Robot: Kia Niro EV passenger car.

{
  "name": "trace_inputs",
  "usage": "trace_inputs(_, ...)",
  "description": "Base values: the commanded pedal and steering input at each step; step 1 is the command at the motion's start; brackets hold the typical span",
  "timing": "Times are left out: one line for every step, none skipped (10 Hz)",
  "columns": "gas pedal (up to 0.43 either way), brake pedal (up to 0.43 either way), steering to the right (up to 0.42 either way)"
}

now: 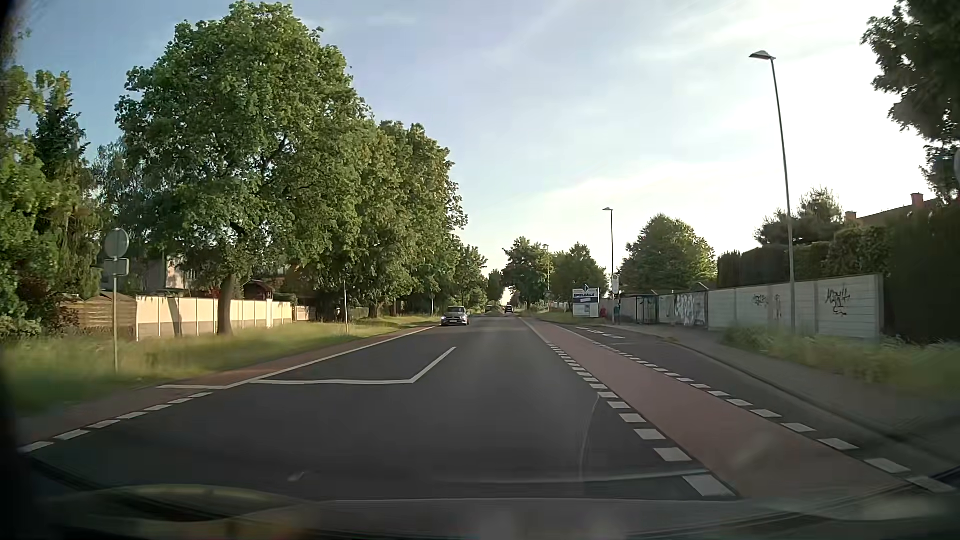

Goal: Follow the waypoints while adhering to traffic rules and regulations

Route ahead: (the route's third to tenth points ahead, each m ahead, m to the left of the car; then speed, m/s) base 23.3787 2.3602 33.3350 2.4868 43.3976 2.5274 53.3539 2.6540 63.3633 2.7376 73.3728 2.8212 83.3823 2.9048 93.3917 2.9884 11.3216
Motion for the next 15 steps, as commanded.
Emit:
trace_inputs(0.047, 0.030, 0.001)
trace_inputs(0.047, 0.030, 0.001)
trace_inputs(0.047, 0.030, 0.001)
trace_inputs(0.047, 0.030, 0.001)
trace_inputs(0.047, 0.030, -0.001)
trace_inputs(0.047, 0.030, -0.002)
trace_inputs(0.047, 0.030, -0.004)
trace_inputs(0.047, 0.030, -0.004)
trace_inputs(0.047, 0.030, -0.003)
trace_inputs(0.047, 0.030, -0.002)
trace_inputs(0.047, 0.030, -0.001)
trace_inputs(0.067, 0.030, -0.001)
trace_inputs(0.067, 0.030, -0.001)
trace_inputs(0.067, 0.030, -0.001)
trace_inputs(0.067, 0.030, -0.001)
